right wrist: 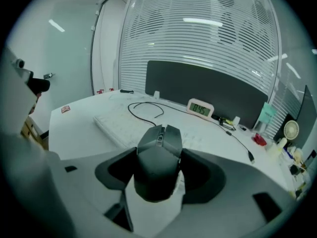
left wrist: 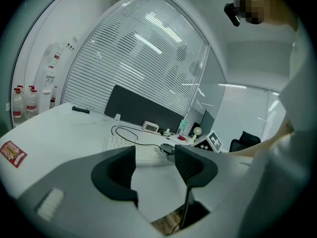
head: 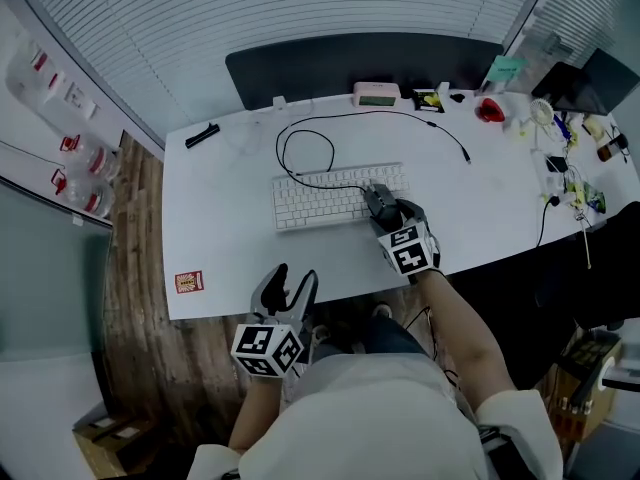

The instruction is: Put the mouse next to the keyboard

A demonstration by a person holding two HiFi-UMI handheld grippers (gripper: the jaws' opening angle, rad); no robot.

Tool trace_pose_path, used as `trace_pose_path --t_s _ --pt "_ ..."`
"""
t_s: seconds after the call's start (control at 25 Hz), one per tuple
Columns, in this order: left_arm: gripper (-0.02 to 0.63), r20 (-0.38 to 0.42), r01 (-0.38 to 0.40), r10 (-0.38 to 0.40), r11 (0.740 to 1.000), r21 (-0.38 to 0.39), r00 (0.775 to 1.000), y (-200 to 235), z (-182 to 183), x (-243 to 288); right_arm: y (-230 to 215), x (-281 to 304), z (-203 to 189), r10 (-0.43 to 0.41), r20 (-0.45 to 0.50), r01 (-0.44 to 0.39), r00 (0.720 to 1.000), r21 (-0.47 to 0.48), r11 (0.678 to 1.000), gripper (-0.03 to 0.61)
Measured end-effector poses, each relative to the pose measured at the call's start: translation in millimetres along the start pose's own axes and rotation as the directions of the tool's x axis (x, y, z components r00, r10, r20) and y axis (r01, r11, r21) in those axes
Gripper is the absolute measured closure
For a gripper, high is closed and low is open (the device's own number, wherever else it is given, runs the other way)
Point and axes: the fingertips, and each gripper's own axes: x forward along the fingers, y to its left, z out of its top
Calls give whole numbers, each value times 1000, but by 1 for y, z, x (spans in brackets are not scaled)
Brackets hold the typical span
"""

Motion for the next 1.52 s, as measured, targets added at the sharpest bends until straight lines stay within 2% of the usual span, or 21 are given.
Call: trace_pose_path --t_s 0.36,0.72,1.08,1.28,1.52 --pt "368 -14 -13 13 1000 -1 1000 -30 -4 37 -81 5 -25 -59 -31 61 998 62 996 298" --pt "368 -34 -30 30 1000 -4 999 -46 -11 63 -139 14 -42 -120 -44 125 992 147 981 298" --pt "368 -53 -28 29 999 14 998 -58 -13 74 -167 24 -78 -144 -102 166 984 250 954 298" --pt "368 -63 -34 35 999 15 997 -59 -17 74 -176 25 -86 -138 -95 163 986 349 923 298" --pt "368 -59 -30 31 999 17 998 -62 -16 71 -175 25 -86 -125 -111 157 986 355 921 291"
